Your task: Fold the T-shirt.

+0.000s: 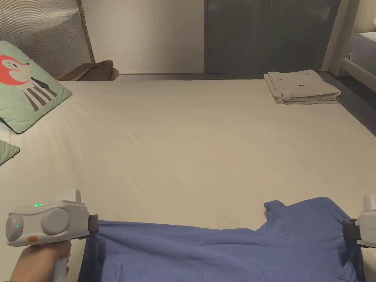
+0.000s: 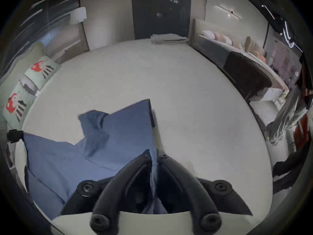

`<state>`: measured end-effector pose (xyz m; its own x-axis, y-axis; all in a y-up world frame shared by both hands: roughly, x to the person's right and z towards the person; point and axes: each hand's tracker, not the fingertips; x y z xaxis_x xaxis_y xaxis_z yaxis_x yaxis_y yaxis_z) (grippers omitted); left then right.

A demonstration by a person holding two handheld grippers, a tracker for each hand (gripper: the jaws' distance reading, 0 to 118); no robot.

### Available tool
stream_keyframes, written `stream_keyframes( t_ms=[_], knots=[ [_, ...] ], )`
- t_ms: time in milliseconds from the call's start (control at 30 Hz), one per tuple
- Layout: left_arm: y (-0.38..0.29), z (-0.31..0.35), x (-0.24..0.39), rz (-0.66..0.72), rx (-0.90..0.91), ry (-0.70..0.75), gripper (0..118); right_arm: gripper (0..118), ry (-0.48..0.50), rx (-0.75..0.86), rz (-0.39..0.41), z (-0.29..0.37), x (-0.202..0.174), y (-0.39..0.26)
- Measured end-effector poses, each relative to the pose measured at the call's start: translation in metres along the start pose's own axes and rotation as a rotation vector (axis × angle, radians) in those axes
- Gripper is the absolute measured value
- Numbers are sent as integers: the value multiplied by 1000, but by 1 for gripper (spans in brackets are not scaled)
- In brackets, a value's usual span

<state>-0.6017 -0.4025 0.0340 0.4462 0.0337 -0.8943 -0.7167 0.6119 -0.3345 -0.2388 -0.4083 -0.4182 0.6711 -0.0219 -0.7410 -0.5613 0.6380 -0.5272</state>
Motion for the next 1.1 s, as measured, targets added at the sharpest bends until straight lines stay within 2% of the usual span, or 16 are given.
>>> stream_keyframes(
  t_ms=[233, 533, 700, 867, 1100],
  knots=[
    [-10, 44, -13, 10, 41, -42, 1, 2, 41, 99, 17, 73, 7, -6],
    [-68, 123, -48, 29, 72, -91, 1, 2, 53, 94, 55, 148, 23, -54],
    [-123, 144, -60, 3, 14, -80, 1, 2, 46, 23, 76, 155, 23, -94],
    [-171, 135, -67, -10, -82, -51, 1, 2, 6, -85, 115, 151, 26, -140],
    [-203, 125, -69, -29, -139, -25, 1, 2, -22, -175, 140, 126, 27, -179]
  ],
)
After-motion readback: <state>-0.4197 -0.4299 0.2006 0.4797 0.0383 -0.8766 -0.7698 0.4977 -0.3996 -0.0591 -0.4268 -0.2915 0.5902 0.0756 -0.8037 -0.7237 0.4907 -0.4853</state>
